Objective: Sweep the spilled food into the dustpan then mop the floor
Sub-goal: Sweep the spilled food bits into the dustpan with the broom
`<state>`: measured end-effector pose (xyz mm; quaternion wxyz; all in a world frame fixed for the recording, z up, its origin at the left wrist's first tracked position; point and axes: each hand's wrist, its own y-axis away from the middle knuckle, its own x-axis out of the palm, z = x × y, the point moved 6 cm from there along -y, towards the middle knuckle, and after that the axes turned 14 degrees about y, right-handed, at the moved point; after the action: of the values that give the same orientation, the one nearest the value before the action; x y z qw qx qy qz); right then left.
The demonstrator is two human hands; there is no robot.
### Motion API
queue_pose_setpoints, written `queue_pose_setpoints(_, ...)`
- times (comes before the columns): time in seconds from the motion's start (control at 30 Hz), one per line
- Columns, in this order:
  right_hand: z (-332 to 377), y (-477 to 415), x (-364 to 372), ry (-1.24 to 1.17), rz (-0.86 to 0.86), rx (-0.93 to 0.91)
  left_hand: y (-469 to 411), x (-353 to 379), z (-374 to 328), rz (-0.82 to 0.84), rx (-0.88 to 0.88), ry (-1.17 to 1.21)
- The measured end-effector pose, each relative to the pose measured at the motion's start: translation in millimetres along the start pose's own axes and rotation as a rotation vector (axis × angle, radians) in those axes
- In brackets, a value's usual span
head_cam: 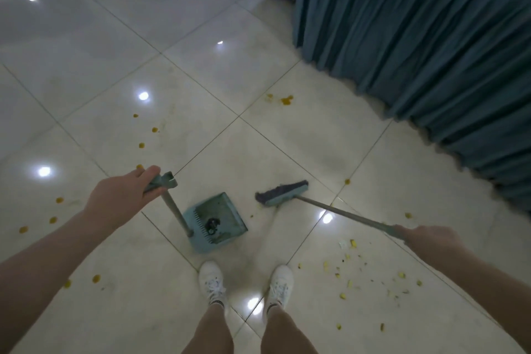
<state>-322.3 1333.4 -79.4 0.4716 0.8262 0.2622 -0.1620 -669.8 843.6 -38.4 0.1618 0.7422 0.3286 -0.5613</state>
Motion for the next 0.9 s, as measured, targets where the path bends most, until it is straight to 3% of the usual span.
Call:
queue_pose_setpoints(0.27, 11.1, 32.8, -11.3, -0.164, -0.004, 0.123, -5.5, -10.8, 9.8, 0.04, 0.121, -0.027)
queue_pose_setpoints(0.4, 57.1, 36.9, -35.8, -0.444, 0.027, 0.165, -1.8, -11.9, 30.0, 0.094, 0.15, -0.056)
queue_pose_setpoints(0.63, 157.6, 36.2, -113.5, -1.097, 0.253, 0.149, 7.7, -14.1, 60.0, 0.146, 0.157, -0.048)
queue_pose_setpoints(0.9, 231.4, 32.3, -161.2, -1.261, 0.44, 0.058, 32.8, -26.5, 74.0, 0.166, 0.119, -0.041)
